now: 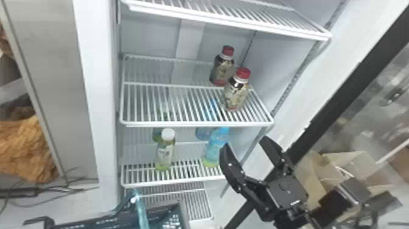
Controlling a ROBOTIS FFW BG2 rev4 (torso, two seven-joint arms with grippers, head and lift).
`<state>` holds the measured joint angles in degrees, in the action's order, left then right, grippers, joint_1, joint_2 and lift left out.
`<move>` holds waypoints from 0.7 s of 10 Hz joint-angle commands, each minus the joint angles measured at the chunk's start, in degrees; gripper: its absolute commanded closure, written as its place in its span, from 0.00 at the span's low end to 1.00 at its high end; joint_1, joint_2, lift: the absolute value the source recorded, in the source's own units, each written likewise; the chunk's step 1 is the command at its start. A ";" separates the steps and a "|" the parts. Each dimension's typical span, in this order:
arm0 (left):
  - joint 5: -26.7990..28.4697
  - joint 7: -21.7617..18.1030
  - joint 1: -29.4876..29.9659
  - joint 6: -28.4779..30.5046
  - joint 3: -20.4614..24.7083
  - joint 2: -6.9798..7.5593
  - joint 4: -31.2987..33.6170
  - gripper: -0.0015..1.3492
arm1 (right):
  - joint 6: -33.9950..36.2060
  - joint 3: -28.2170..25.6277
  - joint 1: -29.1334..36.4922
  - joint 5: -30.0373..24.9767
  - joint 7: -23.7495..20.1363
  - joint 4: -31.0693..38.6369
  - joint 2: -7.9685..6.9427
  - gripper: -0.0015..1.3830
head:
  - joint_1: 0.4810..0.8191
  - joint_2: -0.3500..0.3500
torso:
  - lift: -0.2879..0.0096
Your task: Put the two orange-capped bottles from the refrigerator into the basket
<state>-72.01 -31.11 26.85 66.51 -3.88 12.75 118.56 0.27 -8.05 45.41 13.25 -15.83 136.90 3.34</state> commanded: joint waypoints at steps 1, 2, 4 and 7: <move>-0.09 0.00 0.00 0.00 0.00 0.00 -0.08 0.90 | -0.27 0.06 0.00 0.00 0.10 -0.14 0.00 0.07 | 0.63 0.00 | 0.83; -0.09 0.00 0.00 0.00 0.00 0.00 -0.08 0.90 | -0.69 0.06 -0.14 0.23 0.10 -0.42 0.00 0.07 | 0.63 0.00 | 0.83; -0.09 0.00 0.00 0.00 0.00 0.00 0.06 0.90 | -1.12 0.17 -0.14 0.34 0.19 -0.56 0.00 0.07 | 0.63 0.00 | 0.83; -0.09 0.00 0.00 -0.42 0.00 0.00 -0.08 0.90 | -2.24 0.17 -0.14 0.46 0.28 -0.84 0.00 0.07 | 0.63 0.00 | 0.83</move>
<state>-72.10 -31.11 26.89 66.25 -3.89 12.74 118.54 -1.81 -7.88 45.28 13.71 -15.55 136.06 3.33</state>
